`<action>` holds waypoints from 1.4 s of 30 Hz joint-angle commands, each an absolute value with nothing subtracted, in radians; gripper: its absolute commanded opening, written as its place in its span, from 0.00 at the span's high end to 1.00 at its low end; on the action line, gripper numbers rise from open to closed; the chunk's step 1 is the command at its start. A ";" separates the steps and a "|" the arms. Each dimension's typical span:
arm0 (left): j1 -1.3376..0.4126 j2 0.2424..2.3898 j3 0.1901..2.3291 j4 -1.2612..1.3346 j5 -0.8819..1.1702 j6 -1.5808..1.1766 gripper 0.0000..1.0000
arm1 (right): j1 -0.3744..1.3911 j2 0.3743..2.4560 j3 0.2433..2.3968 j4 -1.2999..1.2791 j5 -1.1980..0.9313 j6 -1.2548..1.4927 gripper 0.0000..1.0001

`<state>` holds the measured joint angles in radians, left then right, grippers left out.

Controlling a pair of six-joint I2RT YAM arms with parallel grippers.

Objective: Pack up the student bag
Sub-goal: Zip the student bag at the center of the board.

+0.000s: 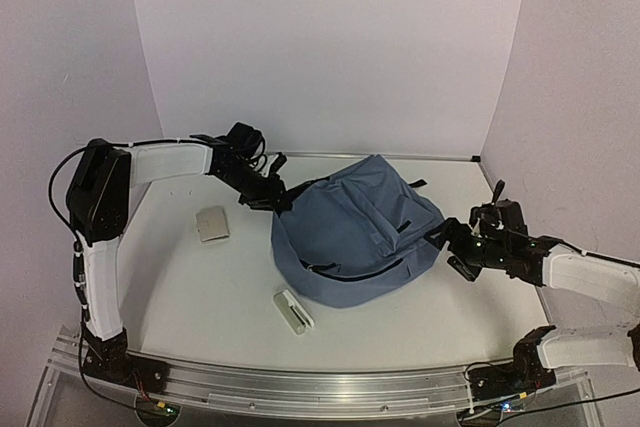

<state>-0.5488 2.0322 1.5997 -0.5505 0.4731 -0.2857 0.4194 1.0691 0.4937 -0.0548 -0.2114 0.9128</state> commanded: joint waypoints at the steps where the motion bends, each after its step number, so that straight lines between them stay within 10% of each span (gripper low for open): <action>1: -0.552 1.978 1.556 -0.488 0.568 -0.325 1.00 | 0.422 1.077 0.484 -0.008 -0.204 0.912 0.05; 17: -0.931 1.717 1.076 0.080 0.378 -0.949 0.98 | 0.472 1.171 0.746 0.002 -0.286 0.745 0.14; 27: -0.929 1.486 1.014 -0.113 0.267 -0.878 0.42 | 0.757 1.359 0.976 0.056 -0.189 0.853 0.27; 42: -0.744 1.435 0.951 -0.093 0.360 -0.904 0.32 | 0.874 1.728 1.127 0.266 -0.115 1.102 0.51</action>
